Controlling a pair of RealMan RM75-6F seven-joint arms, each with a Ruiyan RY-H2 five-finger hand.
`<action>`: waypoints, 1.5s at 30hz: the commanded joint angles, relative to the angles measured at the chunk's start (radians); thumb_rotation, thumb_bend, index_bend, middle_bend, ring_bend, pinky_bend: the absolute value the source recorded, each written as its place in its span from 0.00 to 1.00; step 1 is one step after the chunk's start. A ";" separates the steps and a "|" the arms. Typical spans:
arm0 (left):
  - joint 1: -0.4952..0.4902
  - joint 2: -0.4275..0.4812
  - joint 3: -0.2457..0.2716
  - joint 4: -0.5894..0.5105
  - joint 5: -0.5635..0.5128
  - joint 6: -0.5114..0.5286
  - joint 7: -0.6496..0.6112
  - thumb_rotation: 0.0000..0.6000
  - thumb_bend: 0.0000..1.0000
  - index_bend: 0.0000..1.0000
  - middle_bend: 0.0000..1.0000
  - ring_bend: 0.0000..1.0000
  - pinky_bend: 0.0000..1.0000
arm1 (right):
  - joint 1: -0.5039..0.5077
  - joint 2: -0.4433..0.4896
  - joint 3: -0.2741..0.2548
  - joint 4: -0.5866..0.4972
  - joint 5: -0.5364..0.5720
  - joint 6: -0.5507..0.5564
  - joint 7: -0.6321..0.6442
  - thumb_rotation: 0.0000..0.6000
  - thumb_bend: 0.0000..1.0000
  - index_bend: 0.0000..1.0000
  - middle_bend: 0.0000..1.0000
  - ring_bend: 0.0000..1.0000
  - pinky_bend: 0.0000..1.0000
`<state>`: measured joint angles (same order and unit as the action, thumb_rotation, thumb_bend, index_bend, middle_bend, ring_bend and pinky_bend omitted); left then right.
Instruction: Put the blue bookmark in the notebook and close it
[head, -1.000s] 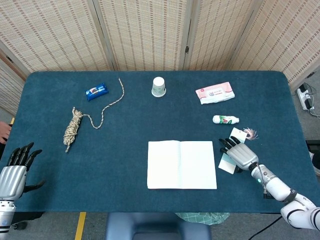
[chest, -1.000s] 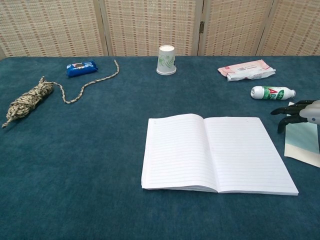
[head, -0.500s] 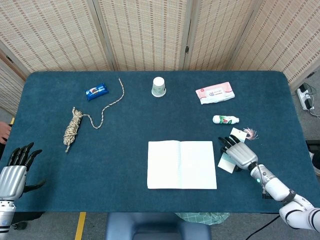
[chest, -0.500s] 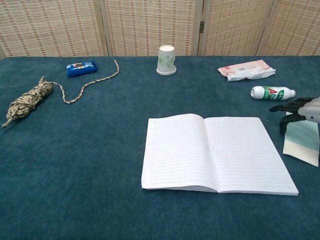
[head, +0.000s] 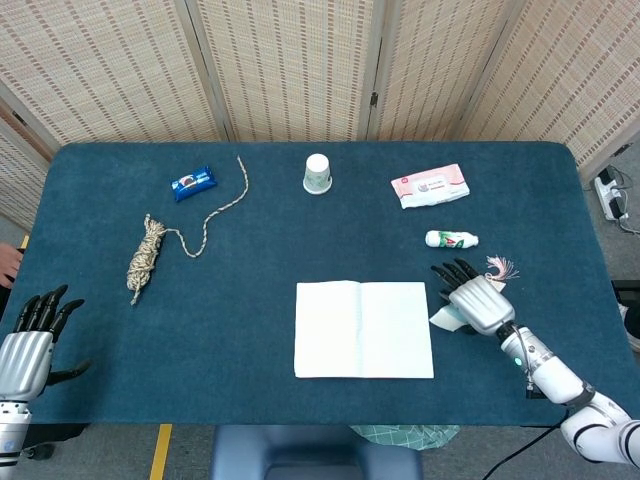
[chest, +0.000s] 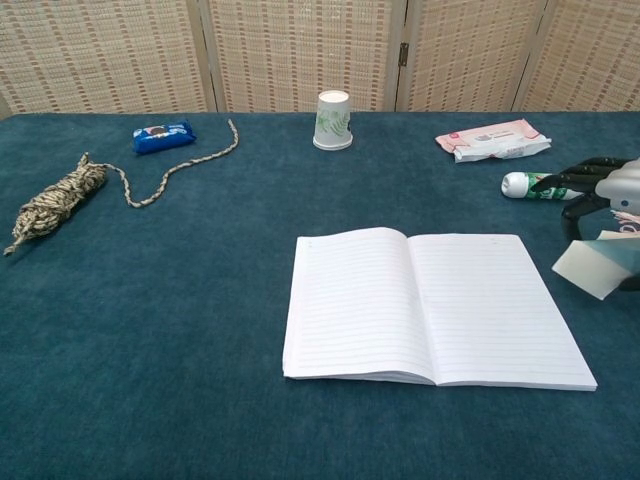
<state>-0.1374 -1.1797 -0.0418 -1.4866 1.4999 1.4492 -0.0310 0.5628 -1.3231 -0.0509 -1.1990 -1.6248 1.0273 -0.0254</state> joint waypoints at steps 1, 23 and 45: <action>0.001 0.001 0.001 -0.002 0.002 0.003 -0.001 1.00 0.17 0.20 0.06 0.00 0.00 | -0.001 0.004 0.007 -0.005 -0.016 0.024 -0.002 1.00 0.15 0.49 0.09 0.01 0.00; 0.009 0.010 -0.003 -0.009 0.006 0.022 -0.011 1.00 0.17 0.21 0.06 0.00 0.00 | 0.196 -0.039 -0.020 -0.098 -0.258 0.011 0.010 1.00 0.15 0.48 0.09 0.02 0.00; 0.010 0.009 -0.006 -0.009 0.005 0.026 -0.007 1.00 0.17 0.21 0.06 0.00 0.00 | 0.191 -0.063 -0.128 -0.030 -0.336 0.097 0.084 1.00 0.15 0.40 0.08 0.02 0.00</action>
<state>-0.1271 -1.1703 -0.0476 -1.4954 1.5051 1.4750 -0.0384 0.7551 -1.3856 -0.1784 -1.2307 -1.9627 1.1253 0.0592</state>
